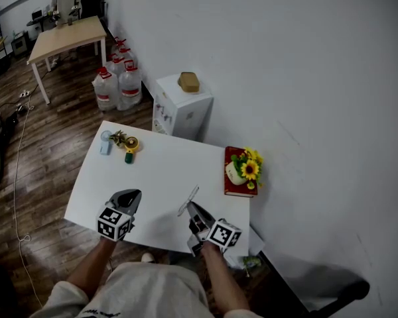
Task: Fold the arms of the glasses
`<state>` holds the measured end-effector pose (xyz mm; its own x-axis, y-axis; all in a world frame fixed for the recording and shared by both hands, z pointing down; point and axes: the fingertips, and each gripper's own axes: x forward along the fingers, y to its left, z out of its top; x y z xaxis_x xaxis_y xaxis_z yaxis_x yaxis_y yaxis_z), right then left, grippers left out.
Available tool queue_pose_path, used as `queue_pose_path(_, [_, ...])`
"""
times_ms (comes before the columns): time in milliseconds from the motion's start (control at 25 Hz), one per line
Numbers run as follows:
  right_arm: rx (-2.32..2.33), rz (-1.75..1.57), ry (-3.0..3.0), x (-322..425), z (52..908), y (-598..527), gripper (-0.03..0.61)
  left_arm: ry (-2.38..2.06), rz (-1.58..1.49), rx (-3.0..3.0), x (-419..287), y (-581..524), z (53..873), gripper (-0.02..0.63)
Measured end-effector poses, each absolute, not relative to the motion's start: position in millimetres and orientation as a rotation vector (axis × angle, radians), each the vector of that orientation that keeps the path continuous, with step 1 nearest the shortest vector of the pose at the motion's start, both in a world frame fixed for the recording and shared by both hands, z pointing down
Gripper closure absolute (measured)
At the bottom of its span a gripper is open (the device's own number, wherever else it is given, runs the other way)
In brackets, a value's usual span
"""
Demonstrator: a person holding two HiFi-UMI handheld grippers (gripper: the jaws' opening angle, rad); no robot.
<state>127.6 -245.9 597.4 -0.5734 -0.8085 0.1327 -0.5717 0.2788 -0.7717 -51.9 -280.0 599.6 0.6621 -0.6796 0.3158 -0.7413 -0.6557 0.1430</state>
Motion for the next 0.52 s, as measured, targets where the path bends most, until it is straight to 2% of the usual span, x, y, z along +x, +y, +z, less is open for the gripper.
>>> queue_pose_path(520, [-1.263,-1.18,2.273,132.0,596.2,-240.7,0.569,-1.134,0.355,2.611,-43.8,-280.8,602.9,0.606])
